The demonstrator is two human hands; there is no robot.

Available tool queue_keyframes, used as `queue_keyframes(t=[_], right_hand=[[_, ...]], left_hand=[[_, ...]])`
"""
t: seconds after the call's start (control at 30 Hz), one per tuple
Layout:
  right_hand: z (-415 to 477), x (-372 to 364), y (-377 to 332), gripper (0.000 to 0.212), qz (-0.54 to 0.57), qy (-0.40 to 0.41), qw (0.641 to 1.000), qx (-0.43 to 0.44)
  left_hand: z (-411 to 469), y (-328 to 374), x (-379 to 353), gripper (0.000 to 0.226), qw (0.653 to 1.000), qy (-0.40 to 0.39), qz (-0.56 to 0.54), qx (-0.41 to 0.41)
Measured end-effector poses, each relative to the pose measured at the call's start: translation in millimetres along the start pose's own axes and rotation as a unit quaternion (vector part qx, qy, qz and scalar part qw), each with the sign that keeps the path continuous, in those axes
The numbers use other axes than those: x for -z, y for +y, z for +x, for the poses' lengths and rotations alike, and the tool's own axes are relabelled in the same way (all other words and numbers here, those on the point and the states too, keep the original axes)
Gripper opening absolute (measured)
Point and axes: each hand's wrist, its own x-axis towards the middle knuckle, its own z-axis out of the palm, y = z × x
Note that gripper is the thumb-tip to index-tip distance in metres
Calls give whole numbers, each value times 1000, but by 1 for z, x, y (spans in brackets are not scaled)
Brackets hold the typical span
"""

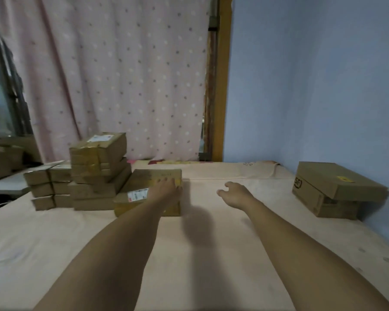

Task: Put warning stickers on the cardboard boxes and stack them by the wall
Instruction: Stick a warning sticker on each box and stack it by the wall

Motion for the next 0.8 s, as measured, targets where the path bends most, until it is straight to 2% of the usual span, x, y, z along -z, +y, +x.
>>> queue_keyframes(t=[0.13,0.27,0.4,0.63,0.8], right_hand=[[4,-39,-51,66,-33,-19,999,30],[-3,-77,-93,55,-43,-33,996,68],[6,-108,-107,64,-64,-50,993,87],[20,-136,-121,58,-101,-38,992,64],[35,-150,-116,62,-108,-43,992,44]], left_hand=[[-13,-73,15,49,998,17,28,56],[-18,-132,21,48,993,24,8,112],[-21,-175,14,47,990,17,-23,141],[-20,-201,-6,53,986,6,-51,156],[-6,-200,-17,43,981,-17,-130,143]])
